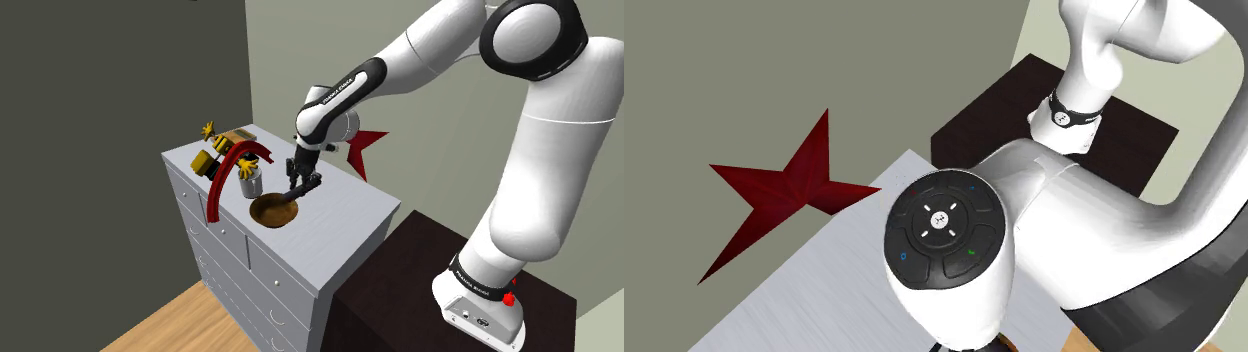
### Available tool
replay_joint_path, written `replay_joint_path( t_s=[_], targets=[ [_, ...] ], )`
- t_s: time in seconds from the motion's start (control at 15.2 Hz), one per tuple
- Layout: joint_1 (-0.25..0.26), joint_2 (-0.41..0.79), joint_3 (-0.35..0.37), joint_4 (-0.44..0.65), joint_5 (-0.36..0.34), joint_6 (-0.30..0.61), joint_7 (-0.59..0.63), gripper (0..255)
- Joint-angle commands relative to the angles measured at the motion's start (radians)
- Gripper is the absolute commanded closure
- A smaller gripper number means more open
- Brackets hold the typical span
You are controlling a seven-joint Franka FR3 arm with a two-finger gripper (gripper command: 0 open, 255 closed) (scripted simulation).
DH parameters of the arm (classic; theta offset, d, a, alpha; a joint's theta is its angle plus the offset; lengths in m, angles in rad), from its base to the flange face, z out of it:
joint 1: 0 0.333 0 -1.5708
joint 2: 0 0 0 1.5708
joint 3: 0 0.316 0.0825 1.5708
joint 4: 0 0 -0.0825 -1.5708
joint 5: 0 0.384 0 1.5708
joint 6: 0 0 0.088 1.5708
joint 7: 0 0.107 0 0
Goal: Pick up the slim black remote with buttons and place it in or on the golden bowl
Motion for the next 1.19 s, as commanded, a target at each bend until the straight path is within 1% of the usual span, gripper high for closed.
replay_joint_path(
  t_s=[0.0,0.33,0.99,1.12],
  targets=[
    [0.025,0.040,0.008,0.054,-0.016,-0.005,0.048,255],
    [0.100,0.149,0.022,0.208,-0.062,-0.026,0.174,255],
    [0.099,0.252,0.029,0.207,-0.046,0.076,0.143,255],
    [0.099,0.261,0.029,0.208,-0.045,0.085,0.140,255]
  ],
)
